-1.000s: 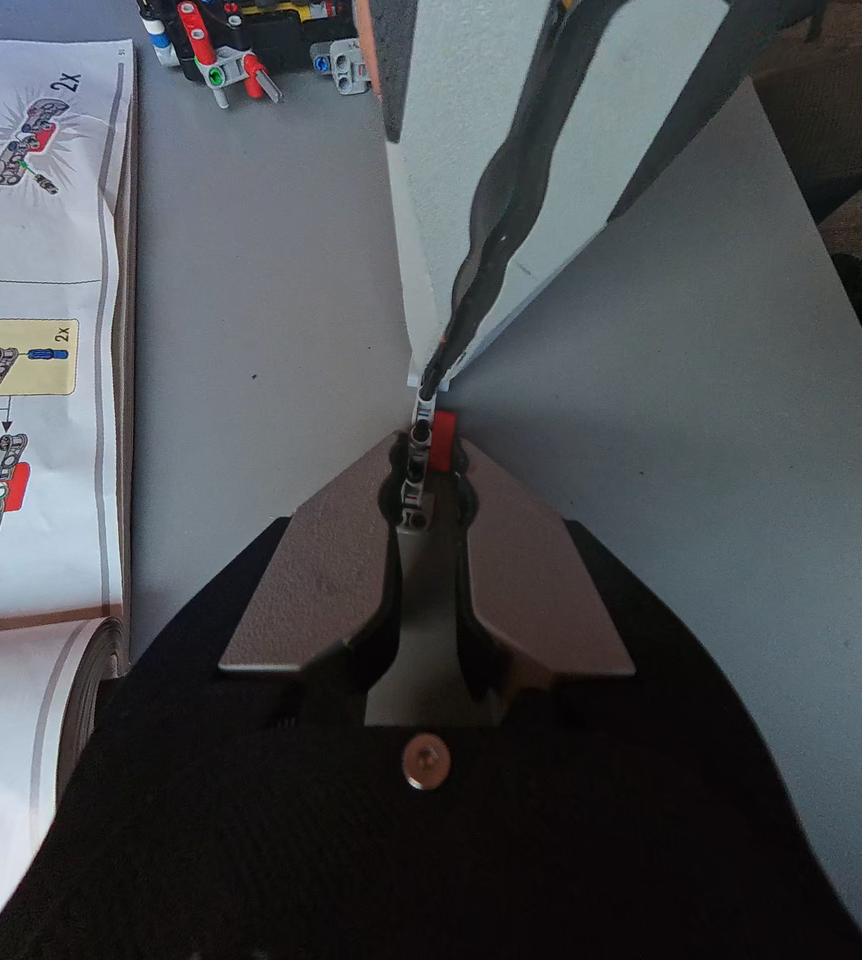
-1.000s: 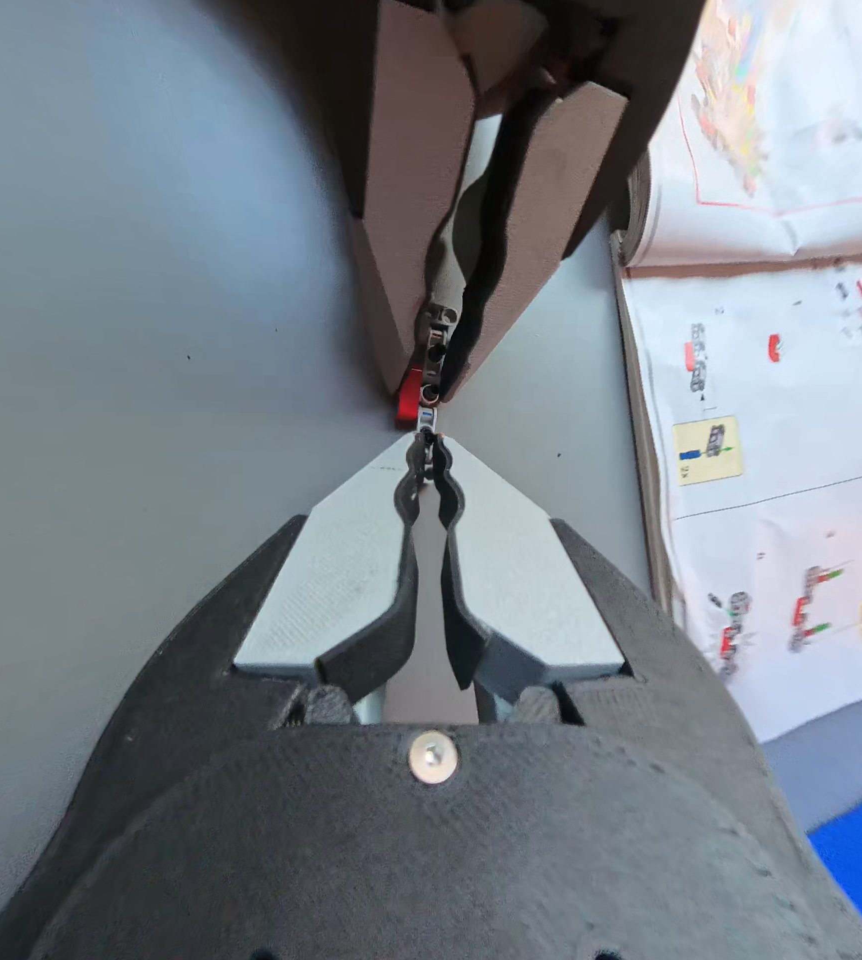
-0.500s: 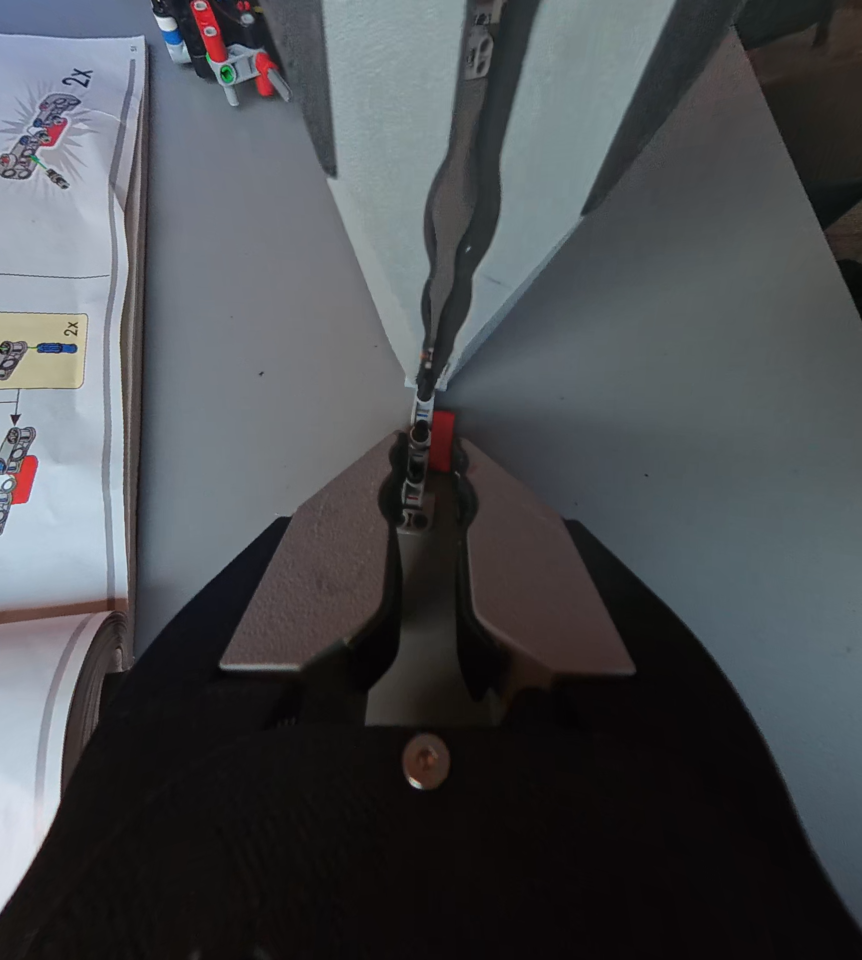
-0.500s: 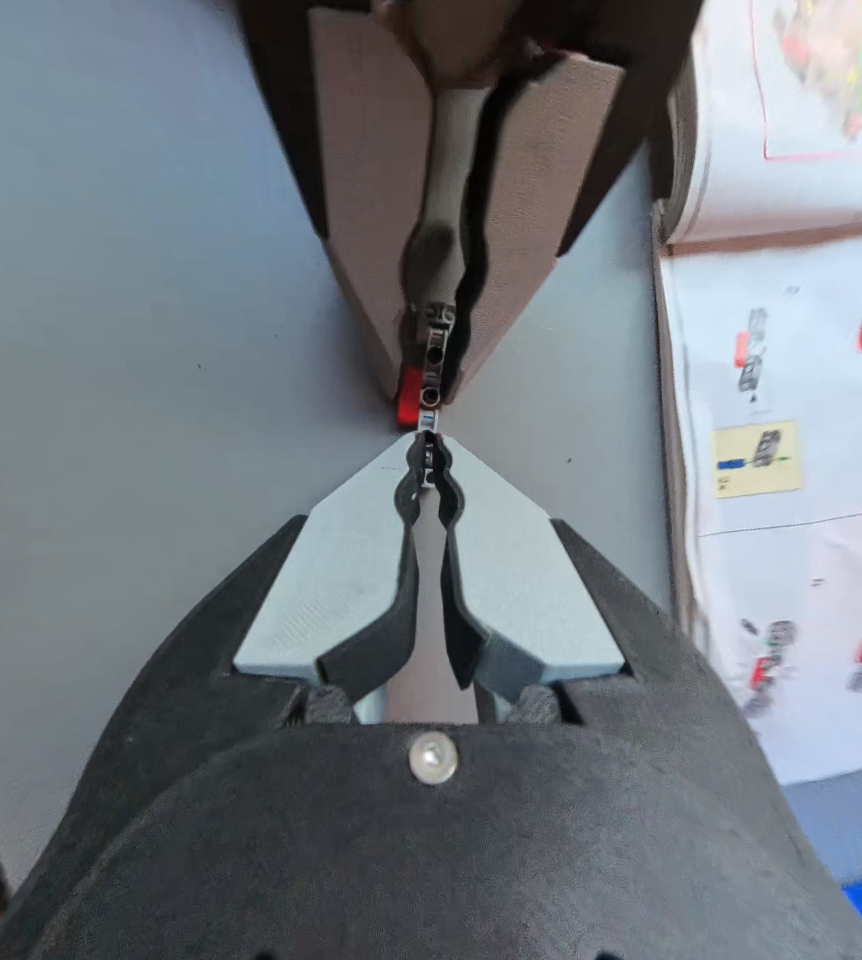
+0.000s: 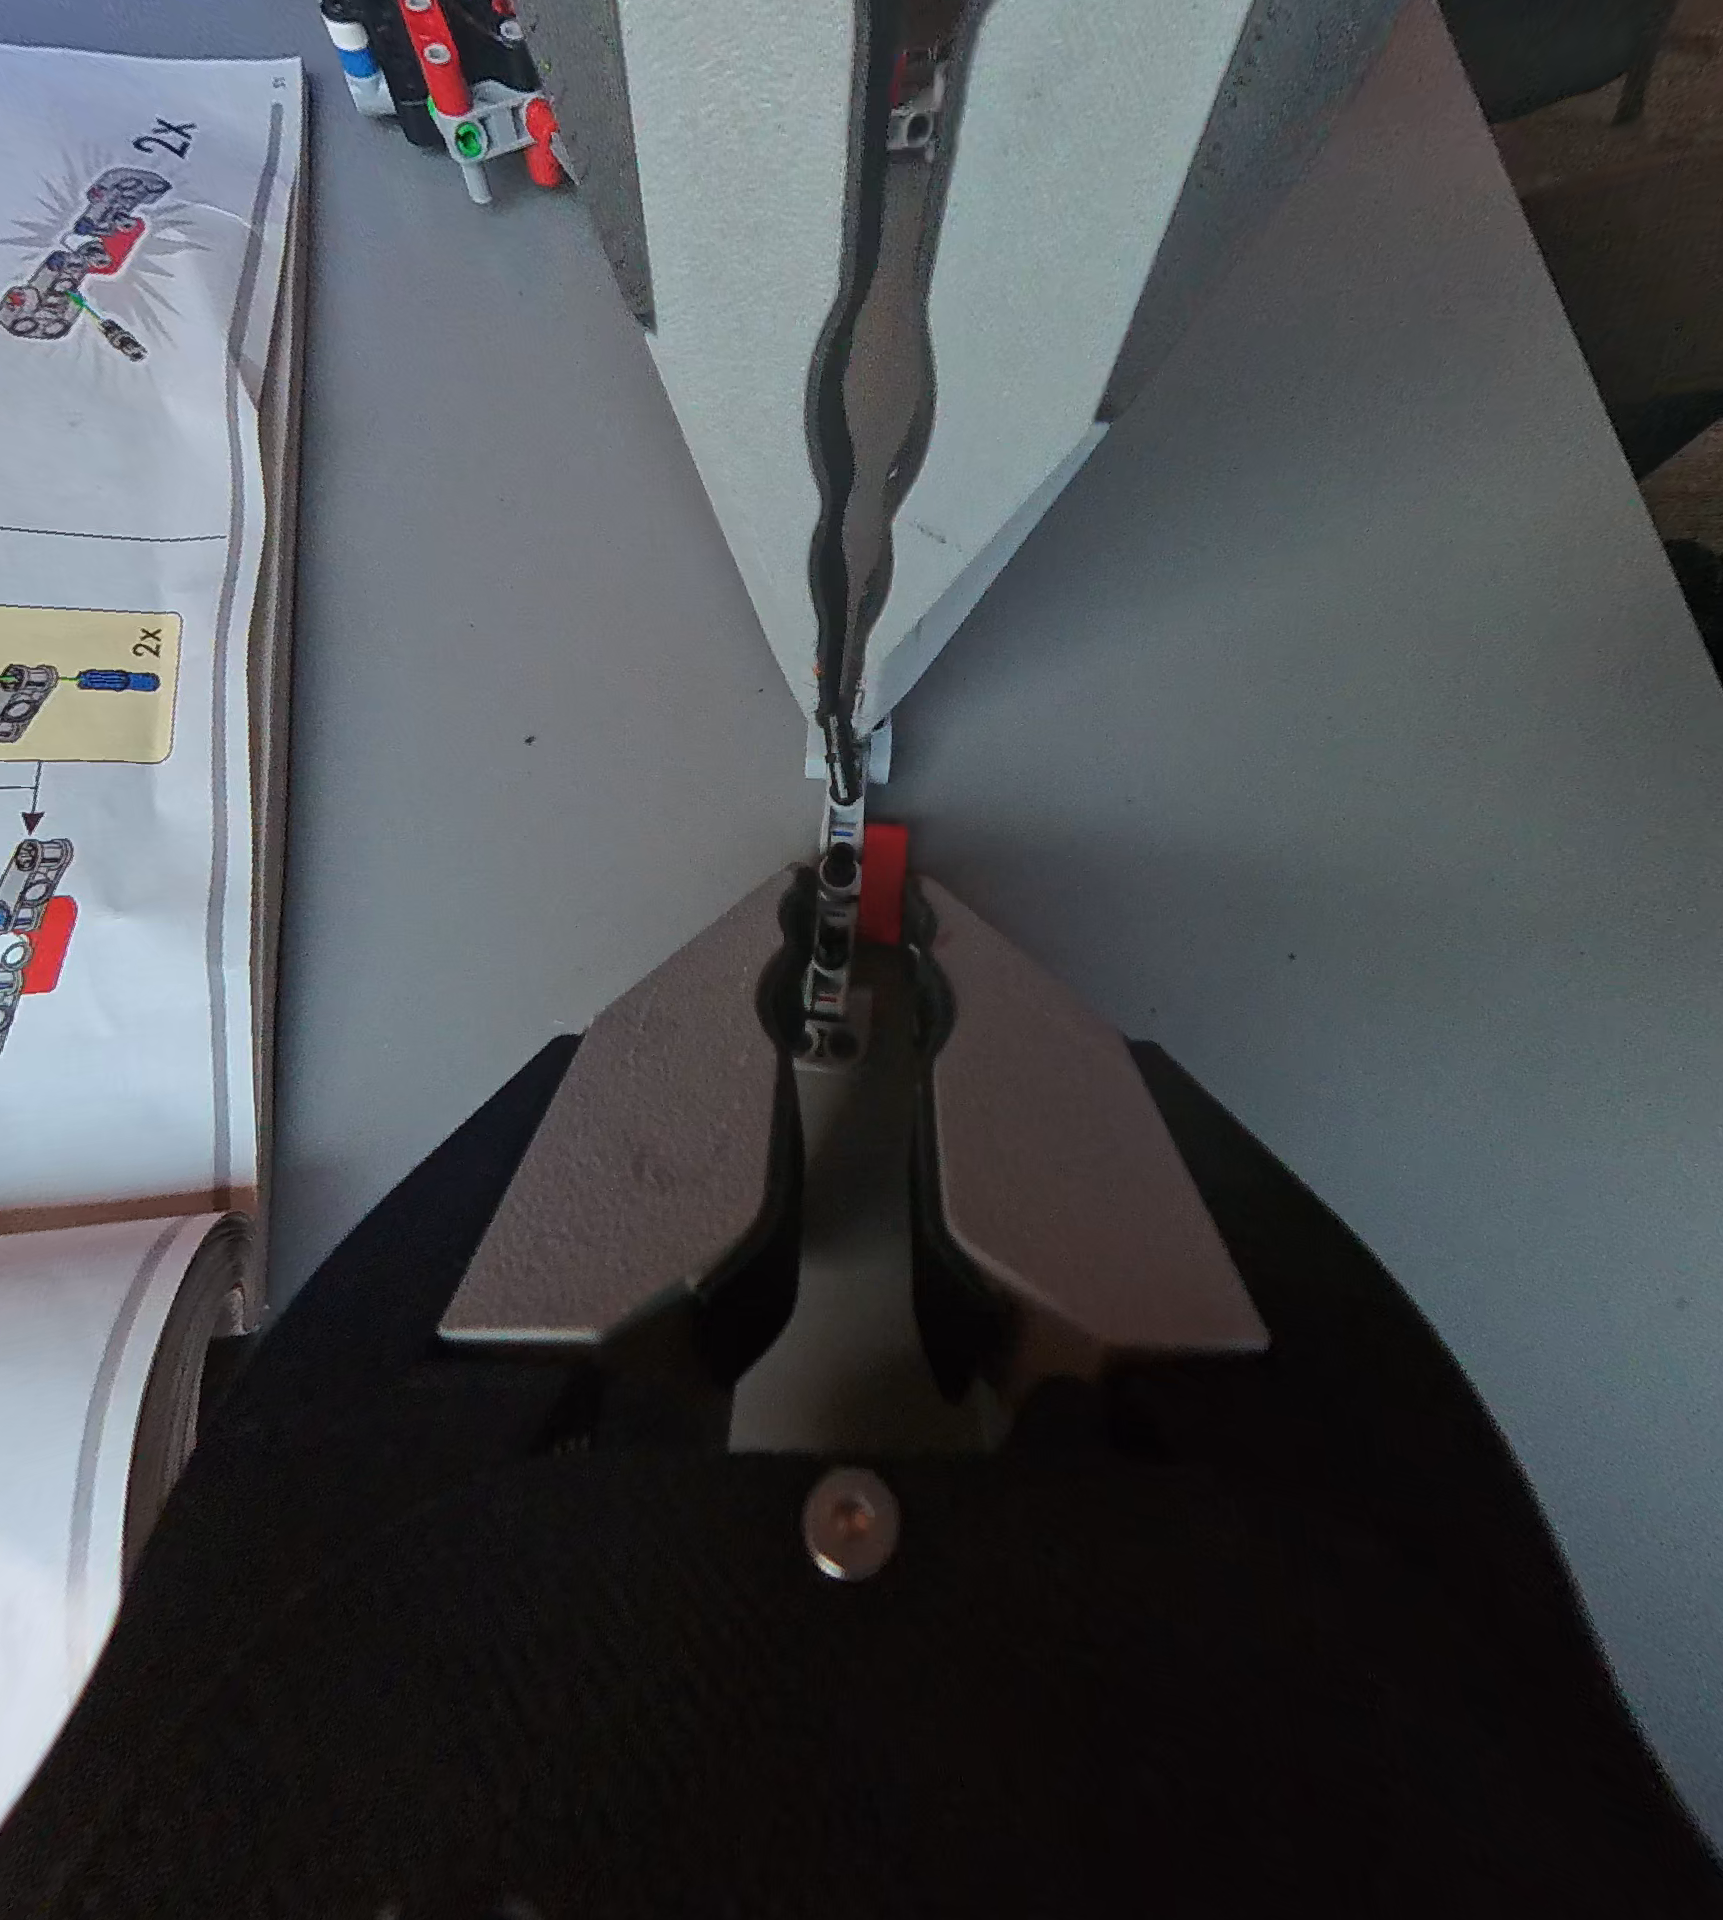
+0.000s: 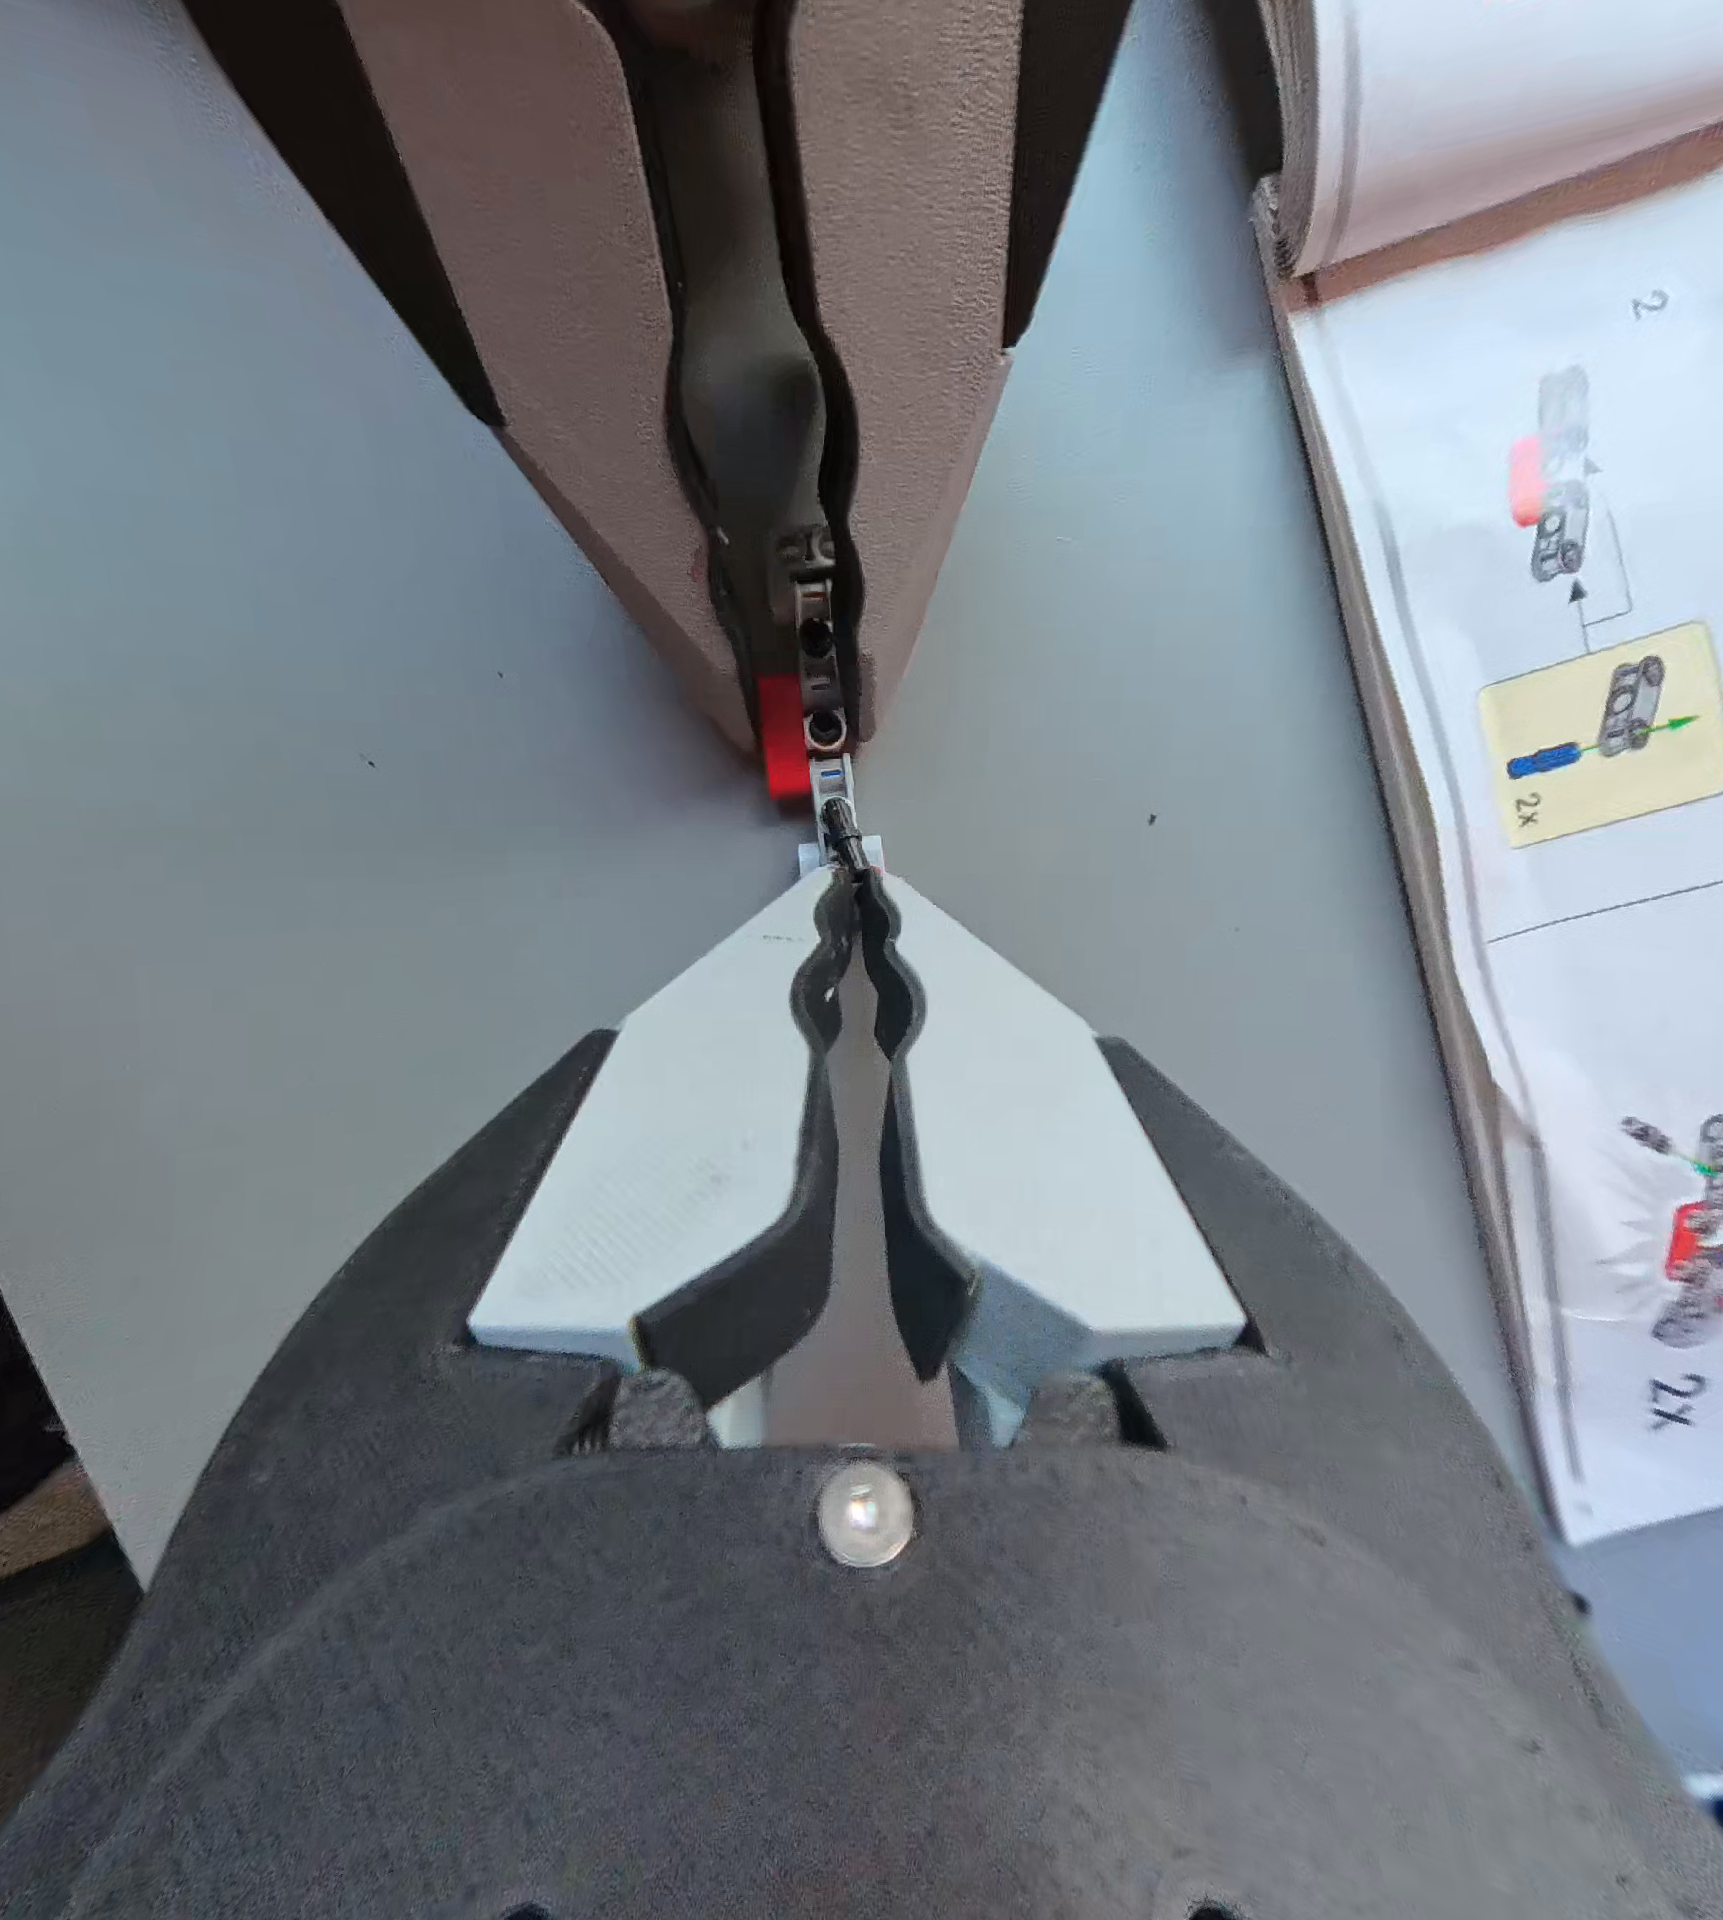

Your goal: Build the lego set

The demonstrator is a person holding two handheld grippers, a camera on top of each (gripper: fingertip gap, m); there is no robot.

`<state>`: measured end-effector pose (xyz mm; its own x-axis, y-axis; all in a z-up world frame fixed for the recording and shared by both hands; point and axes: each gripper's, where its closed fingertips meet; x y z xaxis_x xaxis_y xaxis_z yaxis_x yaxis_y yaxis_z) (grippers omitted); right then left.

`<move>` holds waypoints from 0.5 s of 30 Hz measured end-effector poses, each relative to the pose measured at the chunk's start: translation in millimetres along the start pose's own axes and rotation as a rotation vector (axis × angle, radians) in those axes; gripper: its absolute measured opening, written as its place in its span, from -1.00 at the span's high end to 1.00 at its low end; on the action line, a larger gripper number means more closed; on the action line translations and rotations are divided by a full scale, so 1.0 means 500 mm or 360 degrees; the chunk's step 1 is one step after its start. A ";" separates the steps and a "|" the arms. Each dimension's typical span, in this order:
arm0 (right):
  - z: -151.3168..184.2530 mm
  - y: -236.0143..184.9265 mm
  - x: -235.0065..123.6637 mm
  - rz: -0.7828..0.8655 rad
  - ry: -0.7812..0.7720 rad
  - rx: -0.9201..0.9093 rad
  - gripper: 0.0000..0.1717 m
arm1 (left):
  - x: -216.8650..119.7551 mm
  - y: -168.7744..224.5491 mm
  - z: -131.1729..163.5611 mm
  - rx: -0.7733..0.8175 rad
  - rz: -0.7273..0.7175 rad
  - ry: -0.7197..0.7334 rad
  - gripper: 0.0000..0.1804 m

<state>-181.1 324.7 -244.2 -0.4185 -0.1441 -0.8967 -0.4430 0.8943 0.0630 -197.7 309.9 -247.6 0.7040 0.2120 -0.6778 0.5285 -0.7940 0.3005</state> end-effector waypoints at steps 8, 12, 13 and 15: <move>-0.017 -0.011 -0.022 0.0084 0.0177 0.0006 1.00 | -0.001 0.003 0.000 -0.0003 0.0011 0.0001 0.84; -0.013 -0.007 -0.032 0.0165 0.0274 0.0062 1.00 | -0.004 0.011 -0.001 0.0037 0.0026 0.0018 0.70; -0.016 -0.009 -0.034 0.0164 0.0301 0.0070 1.00 | -0.006 0.010 -0.003 0.0028 0.0026 0.0026 0.65; -0.017 -0.013 -0.034 0.0166 0.0314 0.0076 1.00 | -0.007 0.009 -0.001 -0.0004 0.0041 0.0016 0.62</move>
<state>-177.6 317.7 -225.6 -0.6094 -0.1257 -0.7829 -0.3532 0.9270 0.1260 -197.5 305.9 -243.6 0.7223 0.1971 -0.6629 0.5112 -0.7977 0.3199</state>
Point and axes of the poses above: each gripper's, where its closed fingertips meet, x out along the fingers, z out of its underside, y = z × x across the jaws, and after that the axes turned 15 degrees about -x, right-handed
